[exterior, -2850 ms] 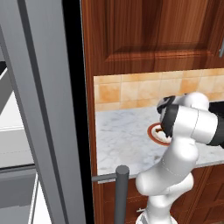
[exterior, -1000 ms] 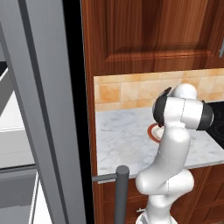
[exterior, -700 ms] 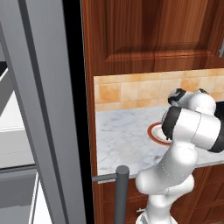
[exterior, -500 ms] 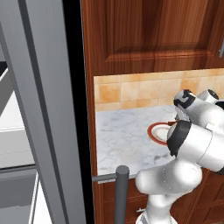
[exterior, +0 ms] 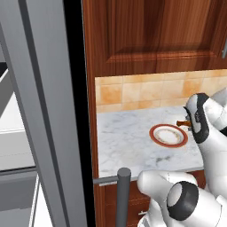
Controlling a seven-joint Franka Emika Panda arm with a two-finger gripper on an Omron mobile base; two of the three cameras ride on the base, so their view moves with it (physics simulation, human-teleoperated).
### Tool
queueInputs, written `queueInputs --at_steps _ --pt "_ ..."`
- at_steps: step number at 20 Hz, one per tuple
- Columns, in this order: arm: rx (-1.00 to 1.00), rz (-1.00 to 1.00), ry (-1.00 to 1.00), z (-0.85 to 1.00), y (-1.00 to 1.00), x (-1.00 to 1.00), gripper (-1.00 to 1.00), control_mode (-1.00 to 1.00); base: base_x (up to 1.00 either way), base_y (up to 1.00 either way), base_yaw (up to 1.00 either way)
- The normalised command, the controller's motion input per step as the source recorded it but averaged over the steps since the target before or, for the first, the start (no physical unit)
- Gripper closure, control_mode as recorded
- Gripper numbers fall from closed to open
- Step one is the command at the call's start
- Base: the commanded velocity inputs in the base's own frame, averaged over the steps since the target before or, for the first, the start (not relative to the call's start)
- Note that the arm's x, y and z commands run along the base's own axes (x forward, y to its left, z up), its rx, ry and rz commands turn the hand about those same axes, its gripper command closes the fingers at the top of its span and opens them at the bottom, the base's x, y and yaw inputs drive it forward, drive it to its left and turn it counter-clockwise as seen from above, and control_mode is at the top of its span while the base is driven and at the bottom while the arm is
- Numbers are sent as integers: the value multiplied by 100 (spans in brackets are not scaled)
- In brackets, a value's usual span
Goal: Place the chicken drumstick on the counter behind the older chicken drumstick on the same shelf of the fridge to maintain FIFO order. Close the fridge door when finished.
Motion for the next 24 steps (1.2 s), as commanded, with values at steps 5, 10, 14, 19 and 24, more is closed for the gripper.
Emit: queueInputs --at_steps 5,10,14,19,24 --pt "0 -6 0 73 49 -78 100 -100 0 0 0" --pt "-4 -4 0 10 64 -53 100 -100 0 0 0" --pt "-13 -3 6 0 99 -2 100 -100 0 0 0" --pt "-3 0 3 -3 26 0 100 -100 0 0 0" --pt "0 -4 0 0 -15 -28 100 -100 0 0 0"
